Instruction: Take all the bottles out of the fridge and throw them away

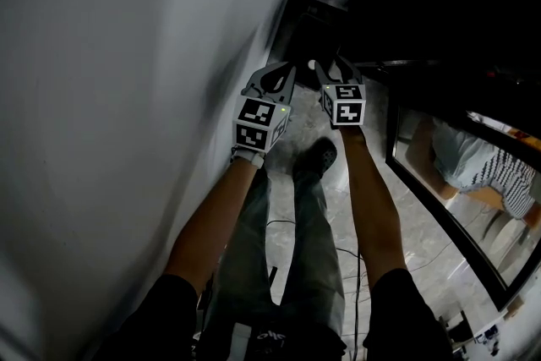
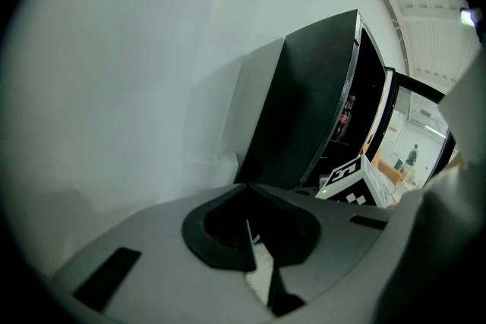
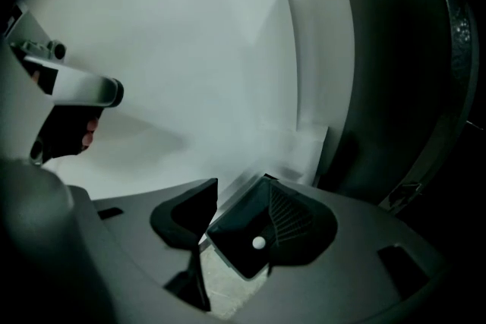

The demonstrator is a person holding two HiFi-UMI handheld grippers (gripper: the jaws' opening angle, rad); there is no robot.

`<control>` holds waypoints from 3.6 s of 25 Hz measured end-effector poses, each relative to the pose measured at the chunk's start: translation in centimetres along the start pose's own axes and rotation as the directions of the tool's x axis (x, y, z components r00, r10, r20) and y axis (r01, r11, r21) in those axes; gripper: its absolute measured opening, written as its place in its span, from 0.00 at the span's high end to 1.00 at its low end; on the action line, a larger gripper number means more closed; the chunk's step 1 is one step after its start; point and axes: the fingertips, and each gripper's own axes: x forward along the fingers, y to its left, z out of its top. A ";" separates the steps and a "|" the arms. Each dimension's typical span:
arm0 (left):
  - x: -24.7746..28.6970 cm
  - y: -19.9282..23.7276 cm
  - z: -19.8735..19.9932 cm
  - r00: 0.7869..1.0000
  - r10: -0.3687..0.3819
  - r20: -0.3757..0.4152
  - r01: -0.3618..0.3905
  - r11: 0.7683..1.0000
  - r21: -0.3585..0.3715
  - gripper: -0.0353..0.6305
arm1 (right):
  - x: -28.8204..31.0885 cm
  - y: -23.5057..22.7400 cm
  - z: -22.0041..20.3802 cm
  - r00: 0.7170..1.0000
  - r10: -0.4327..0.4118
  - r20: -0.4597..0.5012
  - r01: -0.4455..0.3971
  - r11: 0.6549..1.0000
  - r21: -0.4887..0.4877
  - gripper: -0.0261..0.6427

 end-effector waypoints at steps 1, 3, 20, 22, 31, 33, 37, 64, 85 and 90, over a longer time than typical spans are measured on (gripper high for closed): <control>0.0 -0.1 0.1 1.000 0.000 0.004 0.000 1.000 0.001 0.94 | -0.4 -0.2 0.1 1.000 -0.007 0.010 0.006 1.000 0.007 0.66; -0.3 -0.3 0.3 1.000 -0.002 0.009 0.002 1.000 0.002 0.94 | -1.7 -0.3 0.5 0.999 -0.018 0.034 0.017 1.000 0.019 0.66; -10.0 -7.4 10.4 0.998 -0.040 0.057 0.036 0.998 0.059 0.94 | -23.7 1.6 9.8 0.965 -0.171 0.199 0.160 0.985 0.069 0.95; -11.0 -9.3 12.6 0.996 -0.067 0.067 0.060 0.994 0.090 0.94 | -26.5 1.2 11.6 0.957 -0.185 0.223 0.169 0.982 0.088 0.95; -15.9 -18.7 20.1 0.978 -0.187 0.091 0.170 0.971 0.166 0.94 | -38.9 2.0 18.2 0.925 -0.217 0.313 0.173 0.971 0.164 0.95; -17.0 -20.4 21.8 0.973 -0.206 0.104 0.187 0.967 0.173 0.94 | -41.5 2.3 19.2 0.916 -0.230 0.329 0.177 0.967 0.183 0.95; -18.6 -23.6 25.8 0.958 -0.241 0.153 0.215 0.962 0.170 0.94 | -46.7 1.9 21.1 0.896 -0.255 0.362 0.196 0.961 0.193 0.95; -20.5 -34.9 31.6 0.889 -0.428 0.161 0.391 0.894 0.219 0.94 | -59.7 -1.8 20.1 0.789 -0.461 0.406 0.358 0.882 0.306 0.95; -18.2 -41.0 29.5 0.851 -0.520 0.072 0.486 0.833 0.266 0.94 | -62.8 -5.4 15.4 0.765 -0.538 0.353 0.403 0.828 0.389 0.95; -17.7 -40.8 29.2 0.857 -0.512 0.060 0.481 0.835 0.266 0.94 | -62.2 -5.8 14.9 0.772 -0.533 0.346 0.394 0.829 0.397 0.95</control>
